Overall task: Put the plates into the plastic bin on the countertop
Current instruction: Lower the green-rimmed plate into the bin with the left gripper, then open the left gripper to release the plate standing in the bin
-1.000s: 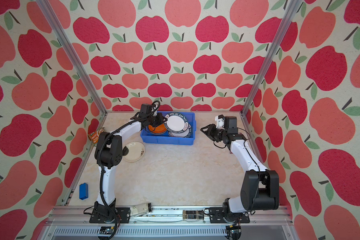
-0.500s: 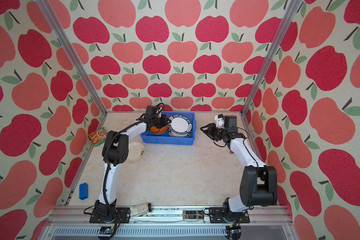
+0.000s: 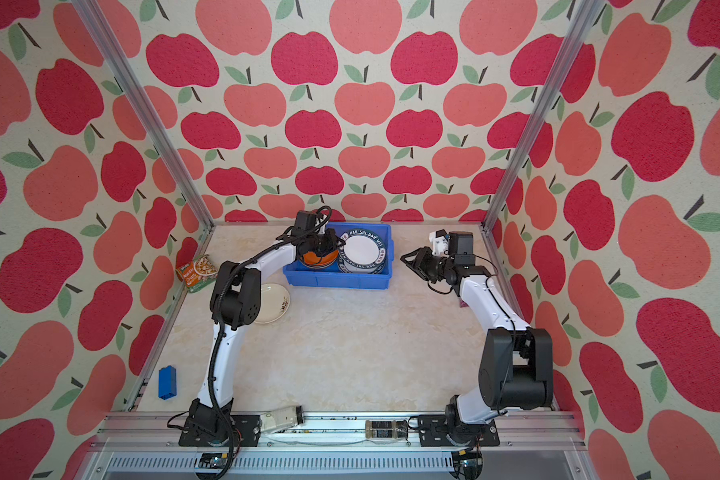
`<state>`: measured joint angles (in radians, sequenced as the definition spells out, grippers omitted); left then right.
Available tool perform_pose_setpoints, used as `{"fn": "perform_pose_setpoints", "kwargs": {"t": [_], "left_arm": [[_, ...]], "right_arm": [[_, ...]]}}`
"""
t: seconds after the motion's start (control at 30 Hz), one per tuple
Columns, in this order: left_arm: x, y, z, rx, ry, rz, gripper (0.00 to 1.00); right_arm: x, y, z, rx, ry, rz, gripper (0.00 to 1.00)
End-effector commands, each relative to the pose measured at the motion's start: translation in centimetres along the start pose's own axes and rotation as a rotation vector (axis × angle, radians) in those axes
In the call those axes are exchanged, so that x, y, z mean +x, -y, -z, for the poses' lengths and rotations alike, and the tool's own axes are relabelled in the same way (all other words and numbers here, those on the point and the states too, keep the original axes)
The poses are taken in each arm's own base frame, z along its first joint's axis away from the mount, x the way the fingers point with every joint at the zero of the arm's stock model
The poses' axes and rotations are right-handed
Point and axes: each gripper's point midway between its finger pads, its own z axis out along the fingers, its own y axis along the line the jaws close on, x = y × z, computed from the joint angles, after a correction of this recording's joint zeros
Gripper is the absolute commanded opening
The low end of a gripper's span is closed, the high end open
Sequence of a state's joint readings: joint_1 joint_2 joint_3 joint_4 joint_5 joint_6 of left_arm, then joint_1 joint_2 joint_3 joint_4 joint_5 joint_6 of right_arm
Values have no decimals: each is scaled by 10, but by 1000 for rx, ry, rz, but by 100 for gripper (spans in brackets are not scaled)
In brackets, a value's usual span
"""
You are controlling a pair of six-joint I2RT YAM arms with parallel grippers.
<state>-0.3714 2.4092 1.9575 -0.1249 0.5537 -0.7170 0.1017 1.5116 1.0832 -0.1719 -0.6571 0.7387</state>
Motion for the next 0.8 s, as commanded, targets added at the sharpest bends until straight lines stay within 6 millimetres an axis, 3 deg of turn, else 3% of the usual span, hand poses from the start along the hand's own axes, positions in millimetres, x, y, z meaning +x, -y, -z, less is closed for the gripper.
{"fn": "perform_pose_setpoints", "kwargs": {"t": [0.0,0.1,0.27,0.7,0.77], "left_arm": [[5,16,-5,25,-27,-23,0],[8,13,-6,0,-40,-27,3],[9,10,-4,-31,-46,-33,26],[10,14,-1,-81,-59,-93,48],[12,15,0,-99,-64,-109,59]], "right_arm": [[-9,-9,2,-34,16,15,37],[-9,-9,1,-39,19,12,37],[-10,-10,1,-48,23,5,36],[-8,-8,-2,-40,23,6,36],[-6,-9,-3,-39,19,9,36]]}}
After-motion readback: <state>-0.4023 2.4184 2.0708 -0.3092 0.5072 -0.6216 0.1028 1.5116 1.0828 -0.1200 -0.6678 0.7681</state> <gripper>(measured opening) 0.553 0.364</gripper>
